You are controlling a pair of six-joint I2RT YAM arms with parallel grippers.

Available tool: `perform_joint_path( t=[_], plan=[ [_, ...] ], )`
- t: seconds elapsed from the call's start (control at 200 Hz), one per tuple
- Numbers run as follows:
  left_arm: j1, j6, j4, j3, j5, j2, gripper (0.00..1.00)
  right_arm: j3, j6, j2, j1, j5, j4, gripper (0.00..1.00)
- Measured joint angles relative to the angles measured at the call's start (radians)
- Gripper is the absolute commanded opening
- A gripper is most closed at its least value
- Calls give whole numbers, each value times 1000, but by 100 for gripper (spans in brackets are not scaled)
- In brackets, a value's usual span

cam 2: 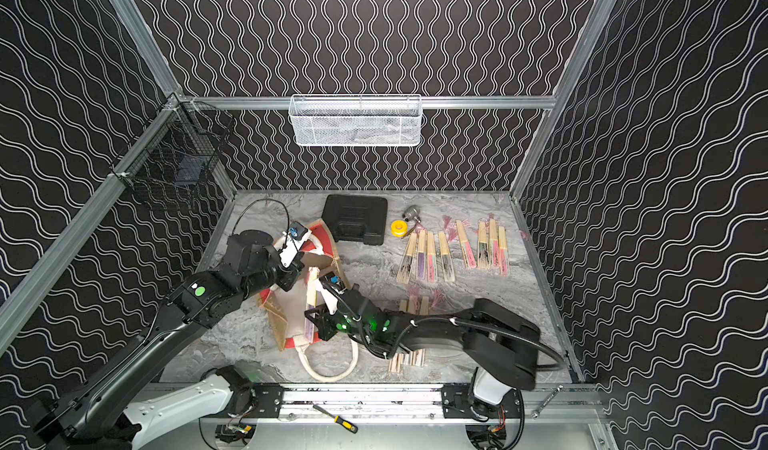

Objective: Take out the folding fans from the tote bags
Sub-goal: Pick up the folding fan from the canvas bag, then place the folding fan at the center of the board.

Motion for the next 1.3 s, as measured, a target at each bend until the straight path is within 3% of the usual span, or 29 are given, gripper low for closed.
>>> perform_joint_path(
  t=[0.415, 0.646, 0.921, 1.301],
  plan=[
    [9, -20, 2, 11, -23, 21, 0, -18, -82, -510, 7, 2, -542, 0],
    [16, -24, 2, 11, -26, 21, 0, 50, -62, -667, -60, 70, -874, 0],
    [26, -26, 0, 17, -26, 34, 0, 36, -10, -667, -375, 67, -1154, 0],
    [32, -26, -14, 17, -37, 24, 0, -29, 36, -456, -414, -283, -1070, 0]
  ],
)
